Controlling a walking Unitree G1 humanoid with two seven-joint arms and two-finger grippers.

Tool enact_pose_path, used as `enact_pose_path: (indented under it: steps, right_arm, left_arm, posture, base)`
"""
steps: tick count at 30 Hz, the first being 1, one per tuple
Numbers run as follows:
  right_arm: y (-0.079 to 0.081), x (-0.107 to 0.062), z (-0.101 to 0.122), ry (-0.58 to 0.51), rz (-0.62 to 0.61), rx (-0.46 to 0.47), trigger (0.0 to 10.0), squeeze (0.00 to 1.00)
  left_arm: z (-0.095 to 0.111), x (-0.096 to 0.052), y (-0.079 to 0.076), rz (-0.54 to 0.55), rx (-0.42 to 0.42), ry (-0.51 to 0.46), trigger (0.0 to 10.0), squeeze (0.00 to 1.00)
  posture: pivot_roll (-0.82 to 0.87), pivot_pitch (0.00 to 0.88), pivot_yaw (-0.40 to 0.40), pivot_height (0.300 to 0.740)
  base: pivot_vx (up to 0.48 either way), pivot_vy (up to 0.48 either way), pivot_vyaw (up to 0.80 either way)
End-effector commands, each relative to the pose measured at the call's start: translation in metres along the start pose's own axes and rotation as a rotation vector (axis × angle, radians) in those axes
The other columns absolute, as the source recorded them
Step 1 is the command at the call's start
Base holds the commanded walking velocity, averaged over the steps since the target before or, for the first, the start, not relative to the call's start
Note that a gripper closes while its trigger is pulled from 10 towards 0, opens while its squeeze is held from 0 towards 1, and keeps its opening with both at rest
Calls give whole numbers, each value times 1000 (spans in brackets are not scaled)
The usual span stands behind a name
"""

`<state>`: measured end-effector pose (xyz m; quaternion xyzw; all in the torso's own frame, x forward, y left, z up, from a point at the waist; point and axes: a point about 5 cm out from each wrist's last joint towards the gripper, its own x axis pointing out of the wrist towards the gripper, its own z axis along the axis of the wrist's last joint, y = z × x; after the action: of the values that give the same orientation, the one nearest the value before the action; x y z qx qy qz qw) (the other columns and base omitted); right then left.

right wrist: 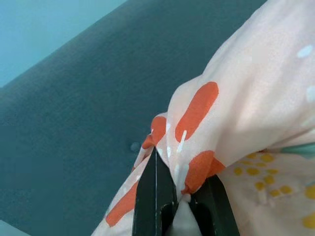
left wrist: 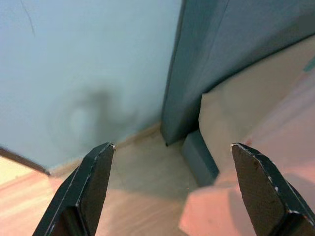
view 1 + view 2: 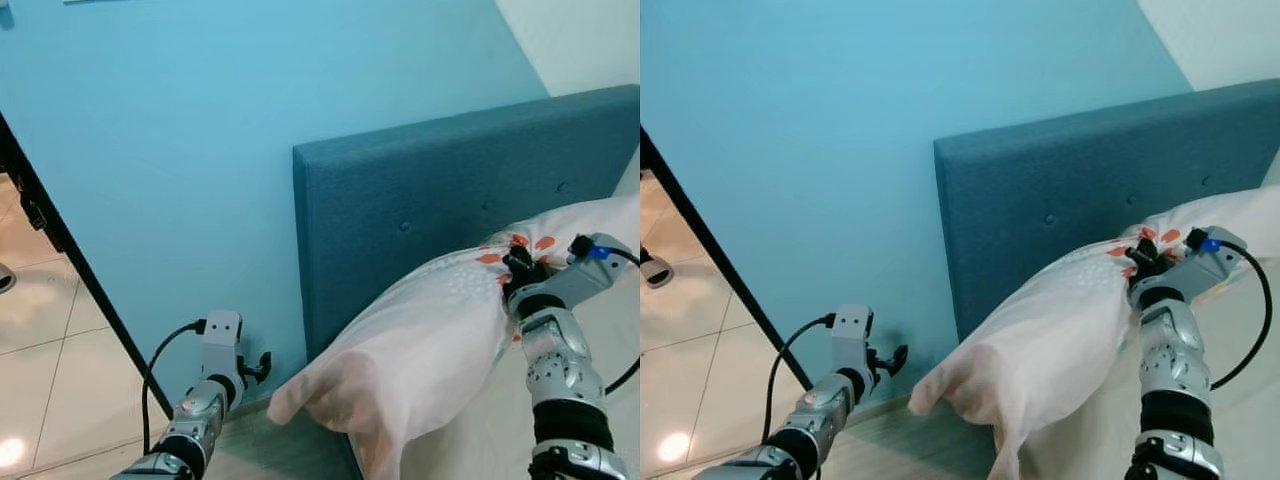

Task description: Clean up the room

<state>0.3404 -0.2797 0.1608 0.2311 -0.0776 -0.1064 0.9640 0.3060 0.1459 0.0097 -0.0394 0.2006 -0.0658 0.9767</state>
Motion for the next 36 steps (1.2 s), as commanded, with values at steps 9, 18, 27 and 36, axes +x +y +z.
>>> enact_pose_path:
  steps: [9, 18, 27, 36]
  right_arm:
    - [19, 5, 2, -46, 94, 18, 10000, 0]
    - [36, 9, -8, -10, 162, 81, 10000, 0]
    - [15, 21, -6, -29, 80, 355, 10000, 0]
    - [-12, 31, 33, -162, 4, 452, 10000, 0]
  left_arm:
    - [-1, -3, 13, 56, -8, -4, 10000, 0]
    - [3, -3, 15, 70, -2, -23, 10000, 0]
    - [0, -8, 21, 53, 64, -53, 10000, 0]
    - [-10, -27, 39, -4, 200, -84, 10000, 0]
  posture:
    - [15, 0, -12, 724]
    - [32, 0, -24, 724]
    - [73, 41, -22, 724]
    - [177, 182, 33, 724]
  base:
    - [0, -312, 0]
    - [0, 0, 0]
    - [0, 0, 0]
    - [0, 0, 0]
